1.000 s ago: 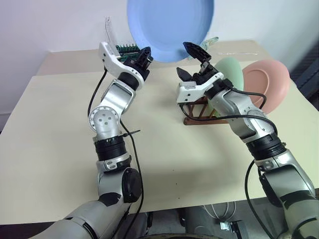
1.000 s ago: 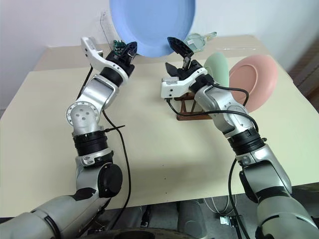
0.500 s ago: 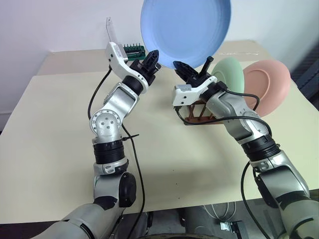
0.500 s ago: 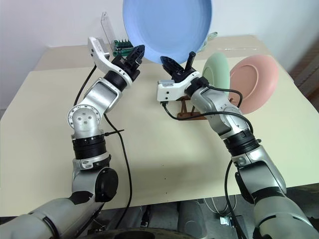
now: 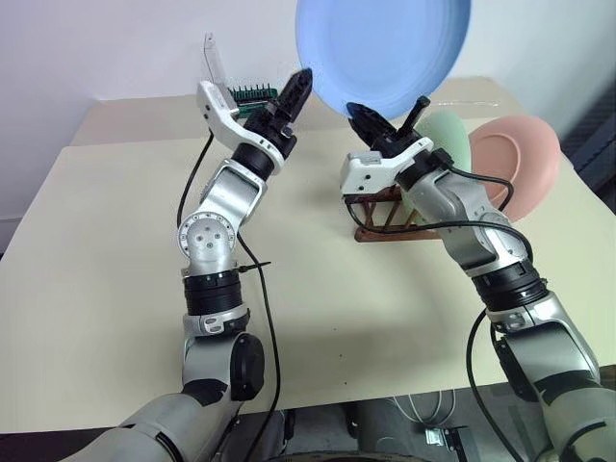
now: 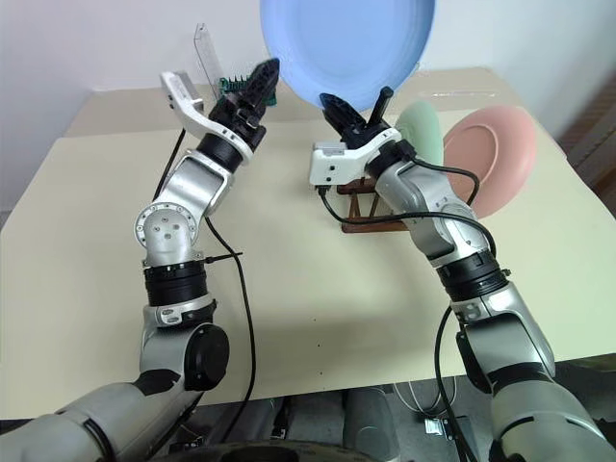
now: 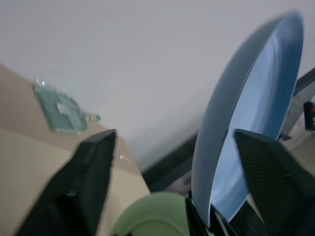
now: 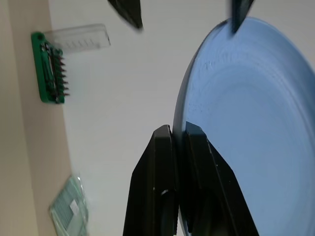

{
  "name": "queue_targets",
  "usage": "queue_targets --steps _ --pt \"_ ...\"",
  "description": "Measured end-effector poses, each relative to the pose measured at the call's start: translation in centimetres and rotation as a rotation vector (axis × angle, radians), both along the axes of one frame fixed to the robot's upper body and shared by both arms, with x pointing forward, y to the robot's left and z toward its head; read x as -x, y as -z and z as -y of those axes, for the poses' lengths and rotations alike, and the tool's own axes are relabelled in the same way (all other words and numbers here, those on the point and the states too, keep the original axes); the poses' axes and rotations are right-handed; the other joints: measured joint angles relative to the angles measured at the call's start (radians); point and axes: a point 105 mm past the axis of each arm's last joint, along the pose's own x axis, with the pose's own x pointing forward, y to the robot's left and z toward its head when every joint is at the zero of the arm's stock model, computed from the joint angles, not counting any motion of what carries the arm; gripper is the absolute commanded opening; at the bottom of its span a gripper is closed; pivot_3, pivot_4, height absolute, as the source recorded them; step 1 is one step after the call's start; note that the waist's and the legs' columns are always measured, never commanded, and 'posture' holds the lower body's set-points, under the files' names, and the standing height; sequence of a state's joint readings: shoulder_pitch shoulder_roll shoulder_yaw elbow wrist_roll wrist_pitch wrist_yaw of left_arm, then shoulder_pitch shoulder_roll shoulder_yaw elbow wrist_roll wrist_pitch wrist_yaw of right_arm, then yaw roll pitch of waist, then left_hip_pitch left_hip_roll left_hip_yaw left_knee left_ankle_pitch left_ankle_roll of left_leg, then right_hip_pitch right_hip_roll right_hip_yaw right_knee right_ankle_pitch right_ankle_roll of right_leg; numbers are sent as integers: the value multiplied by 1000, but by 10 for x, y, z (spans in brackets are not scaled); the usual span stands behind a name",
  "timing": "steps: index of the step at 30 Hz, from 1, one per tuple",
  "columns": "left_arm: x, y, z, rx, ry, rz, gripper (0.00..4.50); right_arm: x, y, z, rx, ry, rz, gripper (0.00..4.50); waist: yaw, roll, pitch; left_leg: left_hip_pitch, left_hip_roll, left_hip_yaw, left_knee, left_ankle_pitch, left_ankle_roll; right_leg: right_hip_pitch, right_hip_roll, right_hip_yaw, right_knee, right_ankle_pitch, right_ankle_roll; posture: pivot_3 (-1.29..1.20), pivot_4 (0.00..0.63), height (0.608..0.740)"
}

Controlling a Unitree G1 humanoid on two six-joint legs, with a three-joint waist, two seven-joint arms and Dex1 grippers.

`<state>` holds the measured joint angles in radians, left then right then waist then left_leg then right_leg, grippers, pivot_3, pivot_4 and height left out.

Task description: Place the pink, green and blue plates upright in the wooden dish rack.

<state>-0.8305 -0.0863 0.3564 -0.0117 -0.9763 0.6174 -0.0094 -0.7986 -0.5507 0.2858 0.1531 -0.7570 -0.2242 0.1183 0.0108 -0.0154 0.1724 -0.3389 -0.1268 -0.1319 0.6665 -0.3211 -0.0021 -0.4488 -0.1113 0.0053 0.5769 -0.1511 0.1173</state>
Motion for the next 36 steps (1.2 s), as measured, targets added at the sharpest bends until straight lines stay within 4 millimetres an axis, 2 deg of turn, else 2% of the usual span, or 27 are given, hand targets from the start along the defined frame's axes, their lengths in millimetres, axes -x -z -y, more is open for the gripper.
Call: queue_targets --steps 4,7,10,14,15,17,18,19,21,23,26,30,32,36 --pt "1 -10 -6 -14 -21 45 4457 -3 -2 5 -5 35 7 0 1 0 0 0 0 0 0 0 0 0 0 0 0 0 0 0 150 740" --pt "2 -12 -10 -60 -29 81 4457 -5 -12 12 -28 72 21 0 1 0 0 0 0 0 0 0 0 0 0 0 0 0 0 0 150 740" --pt "2 -15 -16 -189 -52 149 4457 2 -44 16 -98 63 70 0 -1 0 0 0 0 0 -1 0 0 0 0 0 0 0 0 0 150 740" --pt "-6 -13 -33 -324 -87 201 4457 26 -91 4 -289 -104 70 0 -14 0 0 0 2 -1 -1 0 0 -1 2 0 0 0 -1 0 150 740" --pt "-8 -11 -36 -340 -91 200 4457 29 -99 3 -363 -152 46 0 -17 0 0 0 2 -1 -1 0 0 0 2 0 0 0 -1 0 150 740" --pt "-12 -6 -42 -398 -98 206 4457 31 -110 3 -626 -299 -108 0 -21 0 0 0 2 -1 -1 0 0 0 2 0 -1 1 -2 0 150 740" --pt "-14 -3 -46 -454 -103 223 4457 33 -116 4 -845 -450 -267 0 -24 1 0 -1 3 -2 -1 0 0 -1 3 0 1 2 -3 0 150 740" --pt "-15 -2 -46 -493 -105 239 4457 36 -118 5 -948 -553 -375 0 -23 2 0 -1 3 -3 -1 0 0 -1 3 0 1 2 -4 0 150 740" --pt "-15 -4 -51 -542 -115 275 4457 52 -120 1 -1084 -812 -635 0 -21 2 0 -2 3 -4 -2 0 0 -1 3 -2 0 2 -4 0 150 740" --pt "-14 -10 -55 -570 -126 317 4457 71 -121 -1 -1124 -1016 -834 0 -21 2 1 -3 3 -5 -2 0 0 -2 3 -2 -1 2 -4 0 150 740" --pt "-10 -15 -55 -635 -118 384 4457 87 -122 6 -1187 -1182 -1028 0 -21 3 0 -3 3 -5 -3 -1 0 -2 3 -2 -1 2 -4 0 150 740" --pt "-1 -9 -44 -764 -44 468 4457 88 -115 23 -1311 -1200 -1138 0 -22 4 0 -2 3 -4 -3 -1 0 -2 3 -2 0 2 -4 0 150 740" --pt "7 -2 -40 -816 35 505 4457 89 -99 30 -1317 -1130 -1223 0 -22 4 0 -2 3 -4 -3 -1 1 -2 3 -2 0 2 -4 0 150 740" --pt "24 11 -44 -877 187 547 4457 82 -60 38 -1414 -995 -1357 0 -26 5 1 -3 4 -1 -3 -1 1 -4 2 0 0 2 -4 0 150 740"
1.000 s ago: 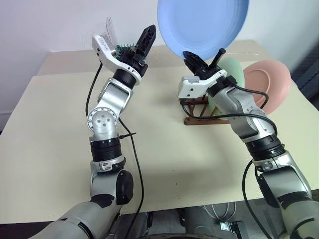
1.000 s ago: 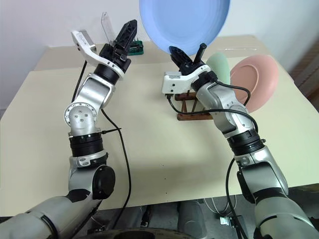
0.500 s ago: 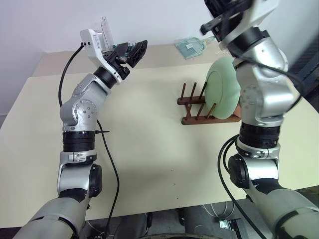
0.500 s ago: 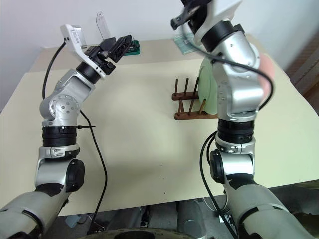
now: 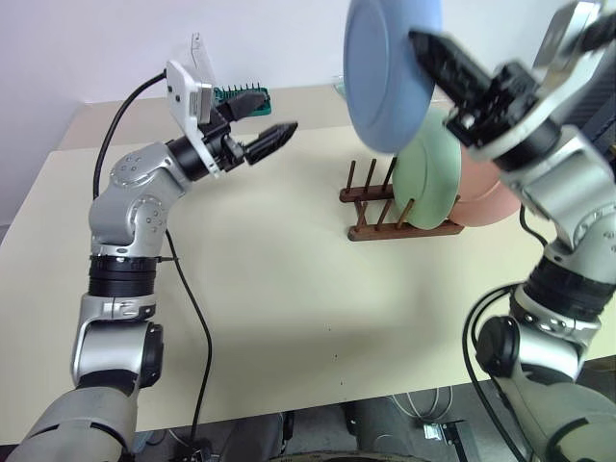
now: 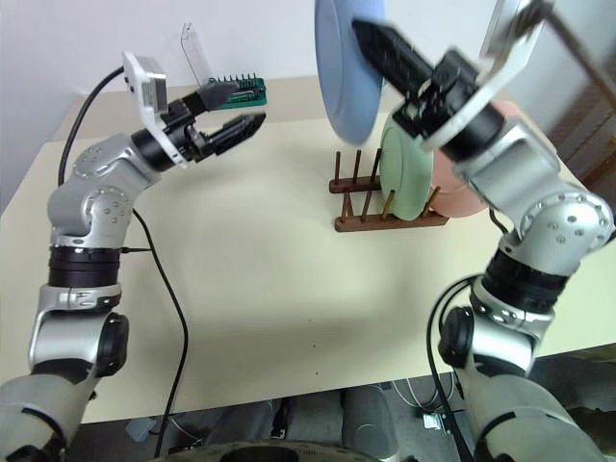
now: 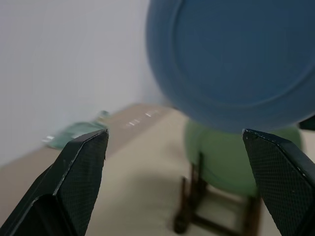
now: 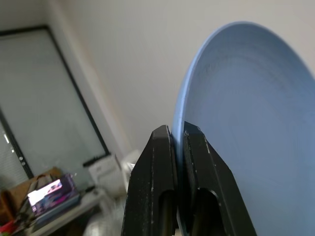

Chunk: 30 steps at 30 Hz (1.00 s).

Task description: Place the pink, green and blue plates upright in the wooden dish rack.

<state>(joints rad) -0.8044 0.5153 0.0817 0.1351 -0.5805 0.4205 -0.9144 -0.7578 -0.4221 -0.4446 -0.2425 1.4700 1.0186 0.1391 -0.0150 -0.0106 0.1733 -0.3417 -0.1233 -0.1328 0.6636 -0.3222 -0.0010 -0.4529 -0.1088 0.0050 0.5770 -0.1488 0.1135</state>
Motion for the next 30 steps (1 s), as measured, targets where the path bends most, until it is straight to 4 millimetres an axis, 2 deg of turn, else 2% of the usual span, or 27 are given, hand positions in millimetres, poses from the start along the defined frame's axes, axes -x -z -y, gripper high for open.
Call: queue_targets --steps 2,7,10,14,25,30 --pt "5 2 -2 -32 35 2 4457 -1 8 -1 5 -1 -37 0 0 0 0 0 0 0 0 -1 1 0 0 0 0 0 0 0 150 740" --pt "19 17 -5 -148 124 -18 4457 -4 11 4 -51 31 -81 0 3 0 0 0 0 1 0 -1 1 0 0 1 0 0 0 0 150 740" --pt "24 20 -6 -179 162 -32 4457 -4 11 6 -76 30 -88 0 4 0 0 0 0 1 0 -1 1 0 0 1 0 0 0 0 150 740" --pt "36 26 -7 -238 212 -25 4457 -15 26 15 -86 66 -153 0 4 0 0 0 0 1 0 -1 2 0 0 1 0 0 0 0 150 740" --pt "38 26 -5 -249 216 -15 4457 -22 44 23 -125 97 -213 0 4 0 0 0 0 1 0 -2 4 -1 0 1 -1 0 0 0 150 740" --pt "38 26 -5 -247 211 -18 4457 -25 63 21 -98 108 -263 0 4 0 0 0 0 1 0 -2 4 -1 0 1 0 0 0 0 150 740"
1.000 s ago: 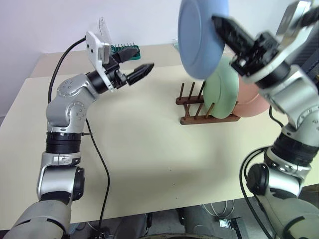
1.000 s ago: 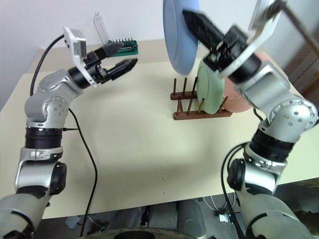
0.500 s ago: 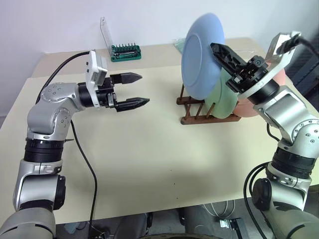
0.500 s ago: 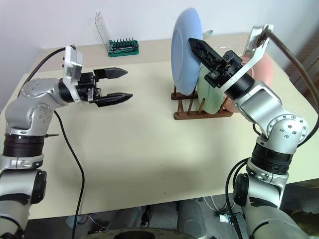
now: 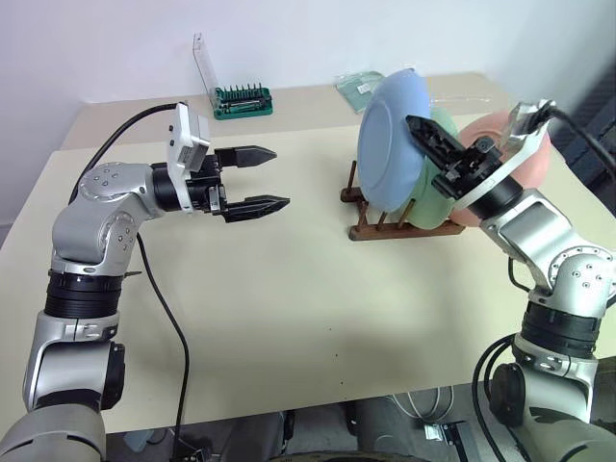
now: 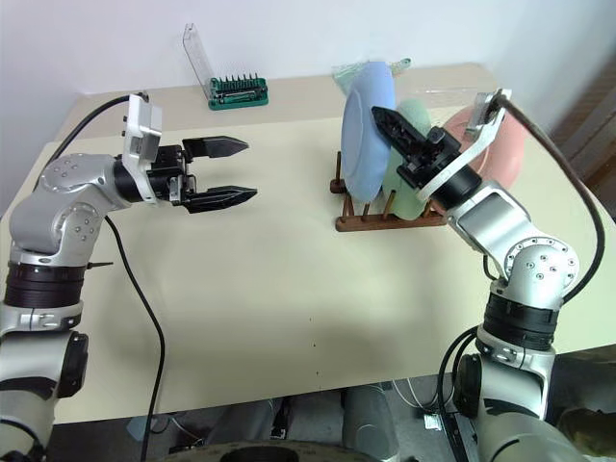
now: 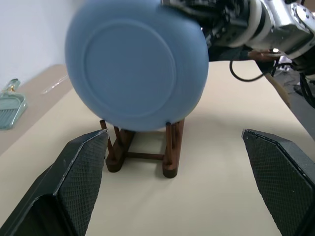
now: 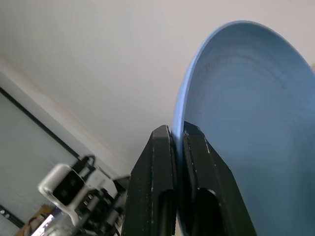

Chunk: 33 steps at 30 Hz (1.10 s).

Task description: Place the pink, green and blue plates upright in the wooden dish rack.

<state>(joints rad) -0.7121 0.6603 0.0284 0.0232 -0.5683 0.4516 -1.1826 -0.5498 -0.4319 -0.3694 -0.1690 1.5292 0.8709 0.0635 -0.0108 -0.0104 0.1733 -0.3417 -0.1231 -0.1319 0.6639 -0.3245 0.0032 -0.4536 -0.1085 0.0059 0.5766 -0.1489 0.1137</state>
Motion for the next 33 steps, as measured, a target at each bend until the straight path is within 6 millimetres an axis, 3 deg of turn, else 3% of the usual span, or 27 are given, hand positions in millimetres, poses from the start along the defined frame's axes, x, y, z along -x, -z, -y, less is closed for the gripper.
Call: queue_targets --steps 2,5,12,23,28,33 --pt "0 0 0 0 -4 -1 4457 -1 8 -2 21 3 -19 0 0 0 0 0 0 0 0 0 0 0 0 0 0 0 0 0 150 740" --pt "-1 0 0 -1 -7 -1 4500 0 10 -5 19 -15 -15 943 0 0 0 0 0 0 0 0 0 0 0 0 0 0 0 0 150 740" --pt "-3 1 1 -2 -24 1 4500 0 6 -11 39 -26 13 4443 0 0 0 0 0 0 0 0 0 0 0 0 0 0 0 0 150 740" --pt "-4 2 1 -1 -27 -19 4500 1 -7 -11 168 34 161 4443 0 0 0 0 0 0 0 1 -1 0 0 0 0 0 0 0 150 740" --pt "-4 2 1 -1 -27 -20 4500 6 -16 -12 316 51 262 4443 0 0 0 0 0 0 0 1 -1 0 0 0 0 0 0 0 150 740" --pt "-4 1 2 1 -26 -18 4500 5 -24 -8 303 76 289 4443 0 0 0 0 0 0 0 1 -1 0 0 0 0 0 0 0 150 740"
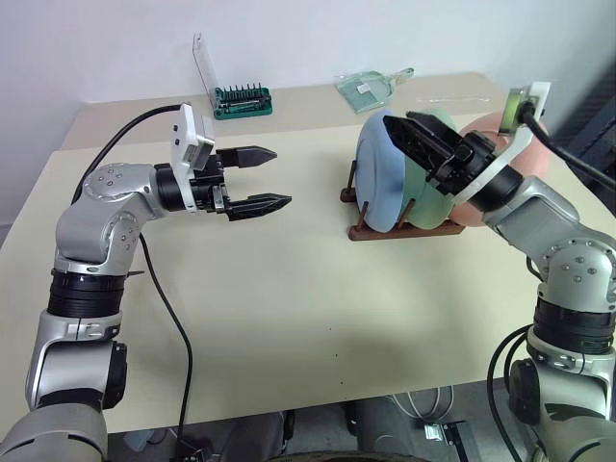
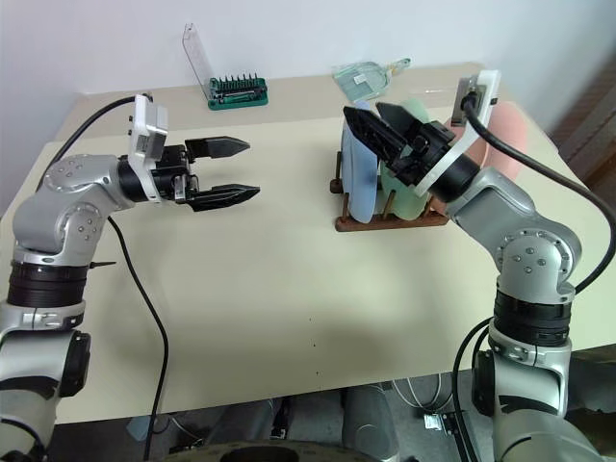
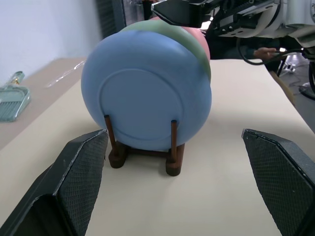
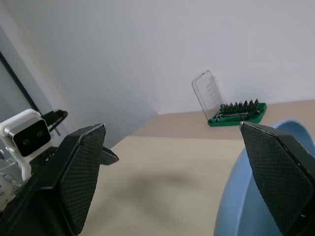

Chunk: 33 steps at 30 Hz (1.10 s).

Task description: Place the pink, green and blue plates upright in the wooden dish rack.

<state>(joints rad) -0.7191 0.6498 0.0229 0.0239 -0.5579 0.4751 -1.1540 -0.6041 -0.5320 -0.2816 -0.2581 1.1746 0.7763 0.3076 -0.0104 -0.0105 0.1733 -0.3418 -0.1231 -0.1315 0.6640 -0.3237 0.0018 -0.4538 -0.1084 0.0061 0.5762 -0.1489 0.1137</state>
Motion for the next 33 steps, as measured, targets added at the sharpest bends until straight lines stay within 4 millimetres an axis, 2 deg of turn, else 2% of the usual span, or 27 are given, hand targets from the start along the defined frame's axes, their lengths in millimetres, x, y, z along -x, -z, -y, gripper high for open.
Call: queue_targets --steps 2,3,6,9,11,12,14,15,16,19,22,26,33 --pt "0 0 1 2 0 1 4500 -4 -18 17 -61 53 48 4443 2 0 0 0 0 0 0 0 0 0 0 0 0 0 0 0 150 740" --pt "0 0 1 3 1 1 4500 -5 -30 31 -90 107 93 4443 4 0 0 0 0 0 0 0 0 0 0 0 0 0 0 0 150 740" --pt "0 0 1 3 2 1 4500 -4 -67 87 -175 352 242 4443 13 0 0 0 0 1 0 0 0 0 0 0 -1 0 0 0 150 740" --pt "2 -1 2 -1 11 13 4500 -4 -78 151 -270 637 295 4443 17 0 0 0 0 1 0 1 -2 0 0 0 0 0 0 0 150 740" --pt "3 -2 4 -3 20 22 4500 -4 -74 180 -245 796 288 3919 18 0 0 0 0 2 0 1 -2 0 0 1 0 0 0 0 150 740" --pt "4 -2 6 -1 26 24 4500 -5 -68 194 -179 897 266 3611 20 0 0 0 0 2 0 1 -2 0 0 1 0 0 0 0 150 740" --pt "4 -1 7 1 31 21 4500 -6 -46 221 -5 1088 198 2648 22 0 0 0 0 3 0 1 -2 0 0 1 0 0 0 0 150 740" --pt "4 -1 7 2 30 21 4500 -7 -37 227 65 1141 175 2184 21 0 0 1 0 4 0 1 -2 1 0 2 0 0 0 0 150 740" --pt "4 -1 7 2 31 21 4500 -10 -23 233 141 1193 140 1609 20 0 0 1 0 5 0 1 -2 1 0 3 1 0 0 0 150 740" --pt "4 0 8 0 36 19 4500 -13 6 244 193 1265 41 47 10 1 0 3 1 10 0 1 -1 0 1 8 1 0 0 0 150 740" --pt "6 1 9 -5 50 15 4500 -17 25 242 176 1254 -42 47 1 1 0 3 1 10 0 0 -1 1 2 9 0 0 0 0 150 740" --pt "7 1 7 -18 52 10 4500 -25 62 232 203 1167 -186 47 -2 1 0 3 1 11 0 0 0 0 2 9 0 0 0 0 150 740" --pt "7 2 7 -19 52 3 4500 -35 69 189 215 920 -237 47 -1 1 0 3 2 12 0 -1 2 0 2 10 0 0 0 0 150 740"
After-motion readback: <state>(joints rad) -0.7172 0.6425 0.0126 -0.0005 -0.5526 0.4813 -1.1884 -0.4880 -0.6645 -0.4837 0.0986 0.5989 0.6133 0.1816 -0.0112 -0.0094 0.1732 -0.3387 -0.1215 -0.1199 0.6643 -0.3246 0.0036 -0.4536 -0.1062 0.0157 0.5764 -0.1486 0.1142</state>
